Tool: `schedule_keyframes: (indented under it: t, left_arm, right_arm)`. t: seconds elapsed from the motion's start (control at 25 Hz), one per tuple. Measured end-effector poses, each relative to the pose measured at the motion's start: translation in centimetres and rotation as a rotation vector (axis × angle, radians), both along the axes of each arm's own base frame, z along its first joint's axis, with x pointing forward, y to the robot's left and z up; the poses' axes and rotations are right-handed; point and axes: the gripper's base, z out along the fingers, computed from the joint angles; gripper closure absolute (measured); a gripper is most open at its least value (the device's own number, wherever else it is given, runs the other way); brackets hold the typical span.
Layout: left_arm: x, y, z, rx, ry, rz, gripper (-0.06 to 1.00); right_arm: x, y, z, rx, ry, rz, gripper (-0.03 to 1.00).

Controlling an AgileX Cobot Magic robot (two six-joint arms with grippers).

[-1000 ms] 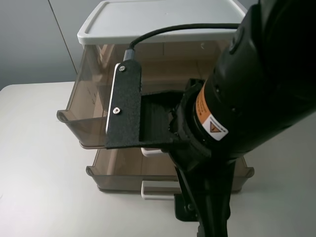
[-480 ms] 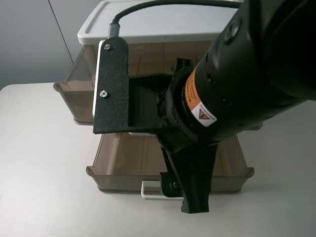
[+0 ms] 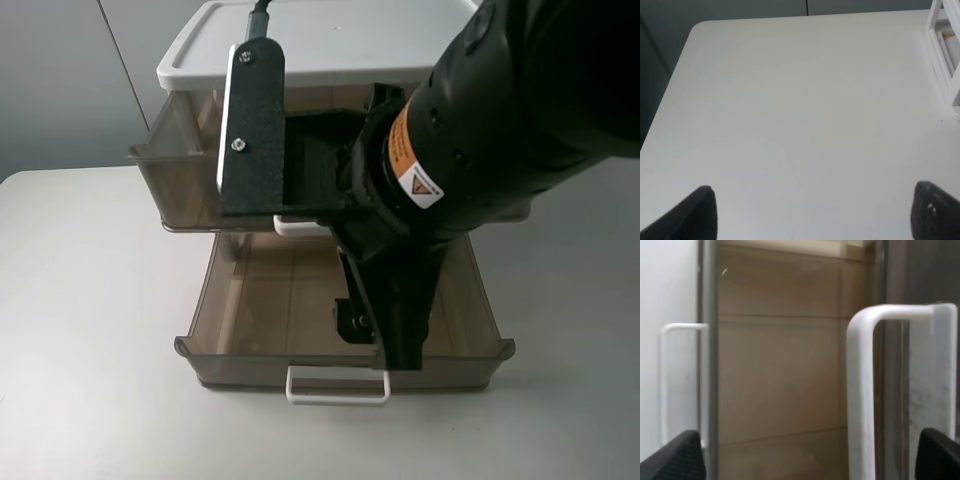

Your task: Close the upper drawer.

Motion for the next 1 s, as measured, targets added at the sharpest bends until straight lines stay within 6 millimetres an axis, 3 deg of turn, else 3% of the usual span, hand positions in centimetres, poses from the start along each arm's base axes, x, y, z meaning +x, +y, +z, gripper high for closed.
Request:
schedule_keyframes:
  t: [1.0]
  left_arm:
    - [0.0, 0.0, 0.0, 0.000, 0.000, 0.000, 0.20]
  right_arm:
    - [5.3, 0.0, -0.6, 0.063, -0.166, -0.002, 0.33]
